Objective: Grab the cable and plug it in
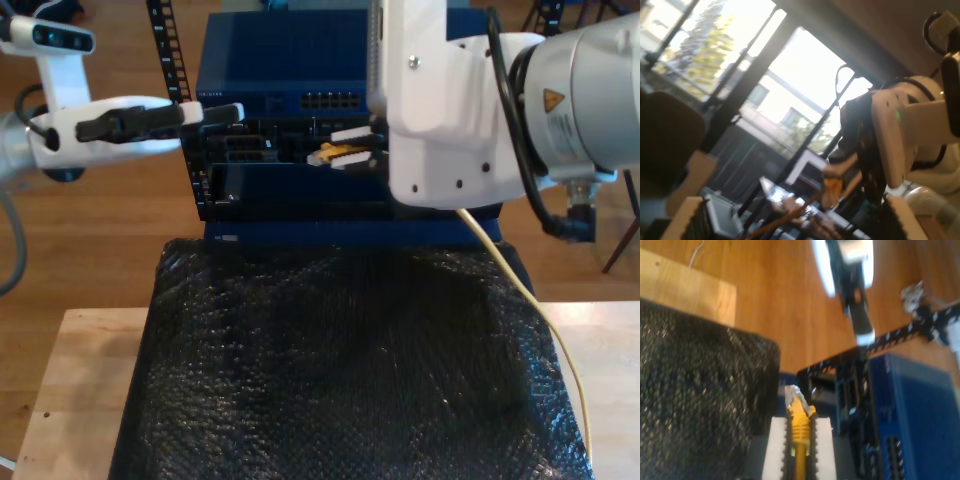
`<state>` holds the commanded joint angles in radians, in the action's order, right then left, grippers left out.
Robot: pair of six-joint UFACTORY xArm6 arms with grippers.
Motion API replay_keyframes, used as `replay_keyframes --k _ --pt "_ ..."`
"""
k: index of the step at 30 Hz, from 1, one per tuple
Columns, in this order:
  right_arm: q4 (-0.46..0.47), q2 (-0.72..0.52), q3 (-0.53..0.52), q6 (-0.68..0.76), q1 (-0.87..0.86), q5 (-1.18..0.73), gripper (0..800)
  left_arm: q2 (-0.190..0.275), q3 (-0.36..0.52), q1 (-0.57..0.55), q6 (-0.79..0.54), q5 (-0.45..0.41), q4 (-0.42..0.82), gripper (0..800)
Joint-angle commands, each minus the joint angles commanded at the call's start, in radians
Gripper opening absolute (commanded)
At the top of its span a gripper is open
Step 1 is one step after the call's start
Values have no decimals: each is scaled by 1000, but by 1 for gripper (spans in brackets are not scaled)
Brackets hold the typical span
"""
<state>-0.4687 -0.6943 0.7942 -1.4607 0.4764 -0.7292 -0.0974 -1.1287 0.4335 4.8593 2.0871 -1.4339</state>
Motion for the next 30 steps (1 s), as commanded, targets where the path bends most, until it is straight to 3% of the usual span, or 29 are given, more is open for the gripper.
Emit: replay_keyframes --k 6,16,23,30 --pt "-3 72 74 37 -109 -123 0 58 -8 14 -3 -64 143 793" --pt "0 206 203 121 -242 -330 0 100 -71 49 -78 -152 422 794" --pt "3 245 218 160 -308 -407 0 106 -87 51 -144 -166 611 797" --pt "8 298 221 180 -358 -446 0 106 -115 92 -264 -233 741 797"
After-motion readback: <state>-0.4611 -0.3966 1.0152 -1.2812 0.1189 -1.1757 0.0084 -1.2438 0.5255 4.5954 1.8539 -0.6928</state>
